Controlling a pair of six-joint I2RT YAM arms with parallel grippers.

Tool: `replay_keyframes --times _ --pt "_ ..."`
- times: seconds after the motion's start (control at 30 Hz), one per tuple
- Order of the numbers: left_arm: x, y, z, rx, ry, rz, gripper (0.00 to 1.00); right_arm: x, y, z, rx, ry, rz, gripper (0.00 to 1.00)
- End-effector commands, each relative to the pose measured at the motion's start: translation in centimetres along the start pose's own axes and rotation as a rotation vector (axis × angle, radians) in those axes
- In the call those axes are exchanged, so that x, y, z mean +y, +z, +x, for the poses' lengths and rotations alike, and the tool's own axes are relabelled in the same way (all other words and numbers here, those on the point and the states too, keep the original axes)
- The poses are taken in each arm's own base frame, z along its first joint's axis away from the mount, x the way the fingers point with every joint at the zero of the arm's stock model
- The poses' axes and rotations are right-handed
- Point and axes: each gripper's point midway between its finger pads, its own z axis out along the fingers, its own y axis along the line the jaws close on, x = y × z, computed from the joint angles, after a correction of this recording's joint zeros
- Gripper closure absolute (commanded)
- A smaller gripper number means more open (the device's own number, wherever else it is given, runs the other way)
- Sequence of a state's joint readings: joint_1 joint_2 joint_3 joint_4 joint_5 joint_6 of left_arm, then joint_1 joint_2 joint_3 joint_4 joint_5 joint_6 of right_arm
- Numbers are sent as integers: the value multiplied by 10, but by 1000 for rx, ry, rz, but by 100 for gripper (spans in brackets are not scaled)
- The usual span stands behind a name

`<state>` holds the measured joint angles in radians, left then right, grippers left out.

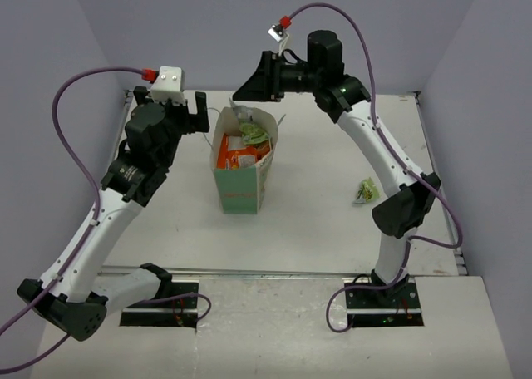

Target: Place the snacks into the paper bag

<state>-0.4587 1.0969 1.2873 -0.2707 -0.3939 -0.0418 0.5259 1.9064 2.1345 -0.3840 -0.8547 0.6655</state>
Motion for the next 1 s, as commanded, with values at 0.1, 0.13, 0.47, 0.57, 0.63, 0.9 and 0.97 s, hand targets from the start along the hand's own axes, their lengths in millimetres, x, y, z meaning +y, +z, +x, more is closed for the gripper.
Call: replay_keyframes --times 0.1,0.13,0.47,0.57,0.63,0.9,0.97 --pt "0 -11 -27 -73 -41 18 0 76 -46 -55 -195 -217 -29 25" --pt "-1 -11 -27 -74 -43 26 0 85 -53 -61 -219 -236 -30 25" --pt "-4 -15 -24 -75 -50 46 0 -15 -141 -57 -437 14 494 1" --pt "-6 -16 -22 -70 -53 57 0 -81 -177 -10 -454 249 676 1" --pt "-7 -16 -21 -67 -53 62 0 -88 -209 8 -514 292 753 1" --pt "-10 -13 -19 -70 -52 72 0 -189 -319 141 -497 592 1324 1" --pt "-11 -13 -19 -70 -52 75 0 -208 -324 172 -406 664 1382 1"
